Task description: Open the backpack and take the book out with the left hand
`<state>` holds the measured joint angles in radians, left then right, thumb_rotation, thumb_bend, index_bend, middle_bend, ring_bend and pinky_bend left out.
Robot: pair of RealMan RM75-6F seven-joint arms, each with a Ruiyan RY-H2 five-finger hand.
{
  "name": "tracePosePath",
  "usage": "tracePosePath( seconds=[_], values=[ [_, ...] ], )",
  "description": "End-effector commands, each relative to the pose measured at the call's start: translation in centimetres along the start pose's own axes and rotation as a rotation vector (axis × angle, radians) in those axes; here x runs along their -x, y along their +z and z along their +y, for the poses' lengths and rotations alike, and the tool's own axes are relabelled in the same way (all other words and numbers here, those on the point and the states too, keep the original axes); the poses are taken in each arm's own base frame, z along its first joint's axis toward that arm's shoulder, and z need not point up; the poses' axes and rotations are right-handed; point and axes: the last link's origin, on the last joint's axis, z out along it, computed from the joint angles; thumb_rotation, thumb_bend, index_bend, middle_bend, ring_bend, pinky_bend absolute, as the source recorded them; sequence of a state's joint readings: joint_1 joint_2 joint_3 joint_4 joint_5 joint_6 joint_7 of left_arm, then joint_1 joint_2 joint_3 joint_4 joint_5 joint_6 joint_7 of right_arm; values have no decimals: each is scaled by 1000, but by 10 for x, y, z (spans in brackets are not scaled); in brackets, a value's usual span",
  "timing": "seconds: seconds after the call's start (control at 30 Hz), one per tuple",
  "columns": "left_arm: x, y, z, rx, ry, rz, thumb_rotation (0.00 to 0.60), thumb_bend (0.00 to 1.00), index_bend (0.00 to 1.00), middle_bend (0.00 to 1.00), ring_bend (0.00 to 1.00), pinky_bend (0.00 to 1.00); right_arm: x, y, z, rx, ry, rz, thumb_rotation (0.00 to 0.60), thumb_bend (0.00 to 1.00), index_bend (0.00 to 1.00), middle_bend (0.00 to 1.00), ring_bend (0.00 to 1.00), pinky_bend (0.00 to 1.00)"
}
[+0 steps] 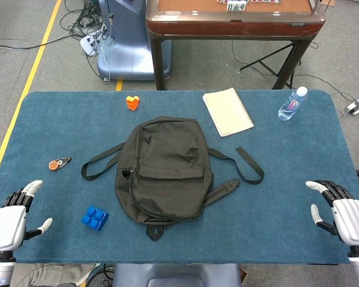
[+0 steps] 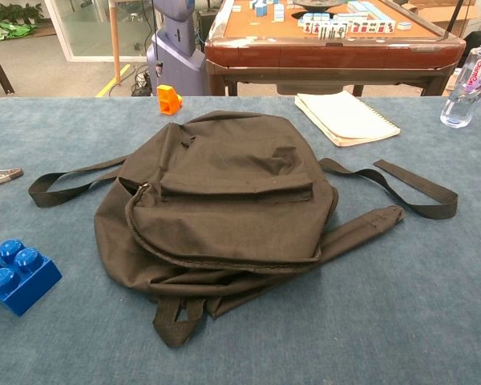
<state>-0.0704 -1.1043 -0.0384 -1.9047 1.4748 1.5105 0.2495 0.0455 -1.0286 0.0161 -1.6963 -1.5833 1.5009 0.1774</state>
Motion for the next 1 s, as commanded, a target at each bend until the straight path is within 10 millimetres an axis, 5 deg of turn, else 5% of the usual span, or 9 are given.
tracePosePath(
  seconds=[0.03,0.5,1.0],
  values=[
    [0,1,1,4,5,-2,600,223,131,141,159,161,-1,1,0,-6,-7,3,600,473,226,229,166,197],
    [-6,-1,-1,4,-7,16,600,223,134,141,159,161,-1,17,-21,-134,-38,-57,600,472,226,229,166,197],
    [-12,-1,2,42,-5,26,600,223,137,141,159,161,41,81,-116,-459,-3,-297,600,195,226,229,166,196]
  ],
)
